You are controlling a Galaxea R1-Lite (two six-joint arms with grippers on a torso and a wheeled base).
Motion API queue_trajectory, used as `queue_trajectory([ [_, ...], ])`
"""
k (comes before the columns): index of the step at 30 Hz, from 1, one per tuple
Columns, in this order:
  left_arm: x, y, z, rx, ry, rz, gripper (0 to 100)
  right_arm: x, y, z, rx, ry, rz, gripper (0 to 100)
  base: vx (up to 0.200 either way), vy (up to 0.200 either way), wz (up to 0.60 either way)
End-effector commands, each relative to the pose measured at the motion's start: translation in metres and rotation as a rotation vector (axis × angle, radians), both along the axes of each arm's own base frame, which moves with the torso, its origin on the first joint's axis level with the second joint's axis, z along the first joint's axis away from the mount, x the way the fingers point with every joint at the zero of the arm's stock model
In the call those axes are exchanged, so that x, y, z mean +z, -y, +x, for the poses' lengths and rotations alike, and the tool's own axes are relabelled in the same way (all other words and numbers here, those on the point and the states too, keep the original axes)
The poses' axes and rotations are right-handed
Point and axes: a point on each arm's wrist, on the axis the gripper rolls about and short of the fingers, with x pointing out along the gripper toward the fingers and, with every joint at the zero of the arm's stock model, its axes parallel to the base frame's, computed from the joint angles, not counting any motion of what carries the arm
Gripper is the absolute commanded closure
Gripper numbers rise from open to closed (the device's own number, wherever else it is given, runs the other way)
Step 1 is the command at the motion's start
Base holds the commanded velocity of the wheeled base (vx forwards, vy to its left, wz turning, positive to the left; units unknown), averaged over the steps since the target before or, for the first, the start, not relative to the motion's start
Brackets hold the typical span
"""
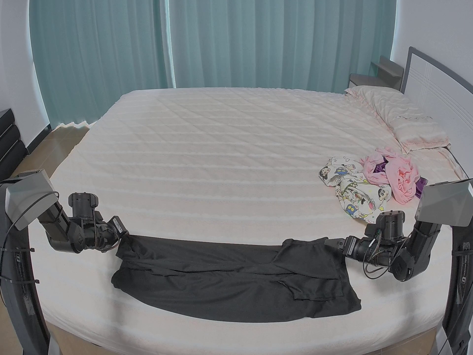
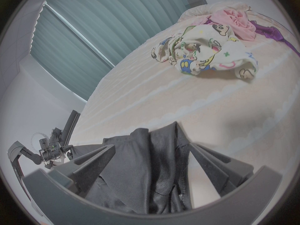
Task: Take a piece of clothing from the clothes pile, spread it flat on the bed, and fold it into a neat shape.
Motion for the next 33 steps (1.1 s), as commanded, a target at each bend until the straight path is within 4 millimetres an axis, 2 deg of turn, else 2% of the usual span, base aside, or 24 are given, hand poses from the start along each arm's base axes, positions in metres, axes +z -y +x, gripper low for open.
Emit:
queue_trajectory([
  [1, -0.002, 0.000, 0.000, 0.000, -0.004, 0.000, 100, -0.010, -0.005, -0.001, 0.013, -0.026, -0.001, 0, 0.000, 0.000, 0.00],
  [10, -0.002, -0.001, 0.000, 0.002, -0.006, -0.001, 100, -0.013, -0.011, 0.001, 0.025, -0.028, 0.003, 0, 0.000, 0.000, 0.00],
  [11, -0.002, -0.001, 0.000, 0.002, -0.006, -0.001, 100, -0.013, -0.011, 0.001, 0.024, -0.027, 0.004, 100, 0.000, 0.000, 0.00],
  [33, -0.005, -0.002, 0.000, 0.005, -0.012, -0.002, 100, -0.005, 0.000, 0.012, -0.032, 0.027, 0.043, 100, 0.000, 0.000, 0.00],
])
